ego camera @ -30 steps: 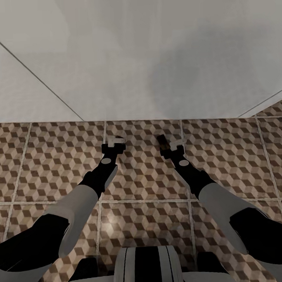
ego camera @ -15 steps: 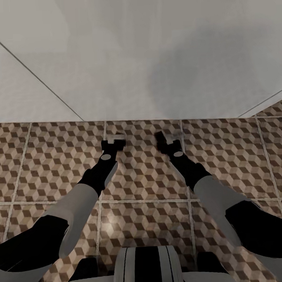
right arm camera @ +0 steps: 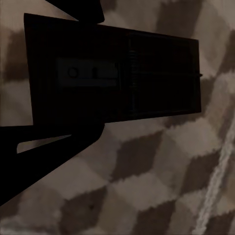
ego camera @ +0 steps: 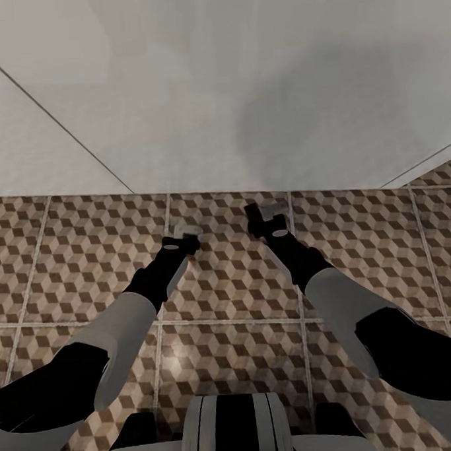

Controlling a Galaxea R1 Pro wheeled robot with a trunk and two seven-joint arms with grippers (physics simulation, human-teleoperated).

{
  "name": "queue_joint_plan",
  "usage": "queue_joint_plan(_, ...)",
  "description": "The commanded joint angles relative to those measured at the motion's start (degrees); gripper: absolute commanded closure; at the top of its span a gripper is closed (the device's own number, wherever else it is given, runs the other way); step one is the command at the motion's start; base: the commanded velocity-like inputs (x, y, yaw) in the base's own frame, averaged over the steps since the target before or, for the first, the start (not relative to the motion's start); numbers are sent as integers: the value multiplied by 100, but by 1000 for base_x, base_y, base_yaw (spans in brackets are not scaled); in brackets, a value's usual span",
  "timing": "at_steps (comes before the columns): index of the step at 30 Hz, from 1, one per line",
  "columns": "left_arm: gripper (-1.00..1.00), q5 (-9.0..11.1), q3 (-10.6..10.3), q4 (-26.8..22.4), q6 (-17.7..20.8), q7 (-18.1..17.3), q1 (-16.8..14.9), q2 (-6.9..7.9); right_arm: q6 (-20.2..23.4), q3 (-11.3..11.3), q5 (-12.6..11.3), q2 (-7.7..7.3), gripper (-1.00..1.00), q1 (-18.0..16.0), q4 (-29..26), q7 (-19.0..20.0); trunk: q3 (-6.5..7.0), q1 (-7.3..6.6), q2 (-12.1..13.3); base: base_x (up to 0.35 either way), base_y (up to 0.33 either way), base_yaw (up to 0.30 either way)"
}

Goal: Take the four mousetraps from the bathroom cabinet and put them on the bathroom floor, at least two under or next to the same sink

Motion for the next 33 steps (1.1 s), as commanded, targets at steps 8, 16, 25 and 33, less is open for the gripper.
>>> queue_joint_plan(8, 100, 16, -10, -245, 232, 68, -114, 24, 158, 51, -51, -5, 100, -17, 11, -70, -3, -1, -1, 0, 0, 0)
queue_joint_plan(16, 100, 6, 9, -758, 645, 76, -198, 18, 163, 51, -53, -5, 100, -17, 17, -70, -3, -1, -1, 0, 0, 0)
queue_joint_plan(25, 100, -1, 11, -814, 701, 89, -321, 18, 161, 49, -60, 2, 100, -18, 17, -70, -3, -1, -1, 0, 0, 0)
queue_joint_plan(33, 100, -1, 11, -505, 675, 210, -452, 18, 154, 50, -66, 4, 100, -18, 17, -63, -3, -1, -1, 0, 0, 0)
